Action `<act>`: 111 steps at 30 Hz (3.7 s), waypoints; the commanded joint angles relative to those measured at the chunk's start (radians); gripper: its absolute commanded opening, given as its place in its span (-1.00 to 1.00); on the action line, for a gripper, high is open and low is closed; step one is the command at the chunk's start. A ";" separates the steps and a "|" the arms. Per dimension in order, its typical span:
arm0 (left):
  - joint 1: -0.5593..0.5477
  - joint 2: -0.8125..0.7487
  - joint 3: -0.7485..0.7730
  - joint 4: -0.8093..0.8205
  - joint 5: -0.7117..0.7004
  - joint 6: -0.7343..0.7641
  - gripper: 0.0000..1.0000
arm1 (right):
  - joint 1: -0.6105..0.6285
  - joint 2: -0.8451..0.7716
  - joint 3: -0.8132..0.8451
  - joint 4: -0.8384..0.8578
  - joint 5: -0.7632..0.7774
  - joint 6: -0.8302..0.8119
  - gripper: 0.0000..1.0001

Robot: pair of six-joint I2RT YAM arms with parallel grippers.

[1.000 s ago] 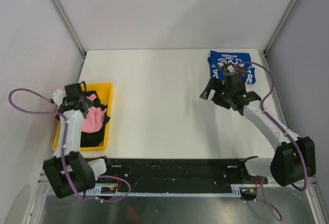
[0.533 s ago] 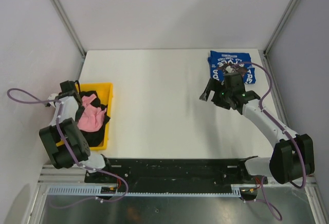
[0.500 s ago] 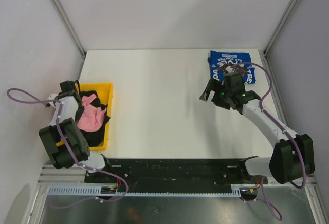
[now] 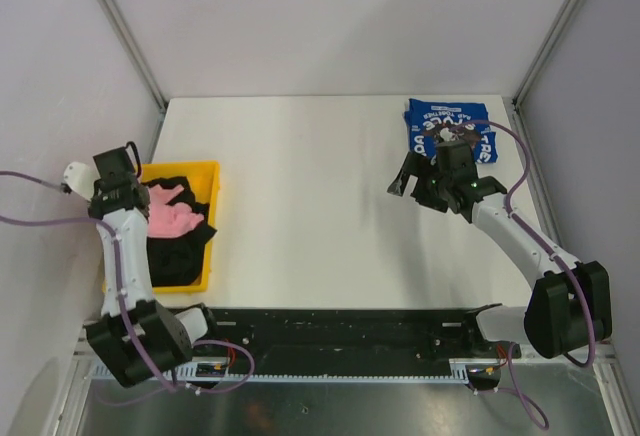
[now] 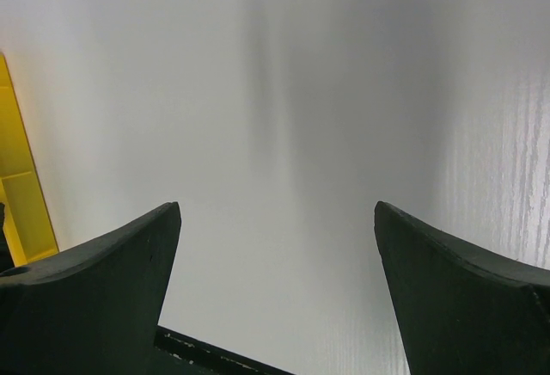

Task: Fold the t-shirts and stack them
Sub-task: Grab crumpled tshirt from bin with the left arm, then move the tshirt to the center of the board

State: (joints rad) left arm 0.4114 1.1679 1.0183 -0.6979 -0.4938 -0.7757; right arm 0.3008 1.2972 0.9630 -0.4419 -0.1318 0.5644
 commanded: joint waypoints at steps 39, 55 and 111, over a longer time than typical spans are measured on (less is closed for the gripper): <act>-0.889 0.027 -0.042 0.211 0.470 0.217 0.72 | 0.288 -0.050 -0.037 0.066 0.220 0.041 0.85; -0.826 -0.055 -0.204 0.211 0.529 0.214 0.68 | 0.529 0.320 -0.038 0.397 0.118 -0.111 0.27; -0.965 0.218 -0.198 0.350 0.611 0.142 0.23 | 0.144 -0.077 0.087 -0.045 0.470 -0.073 -1.00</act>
State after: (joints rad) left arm -0.5201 1.3422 0.7563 -0.4061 0.1383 -0.5953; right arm 0.4690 1.2232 1.0290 -0.4797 0.3069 0.4965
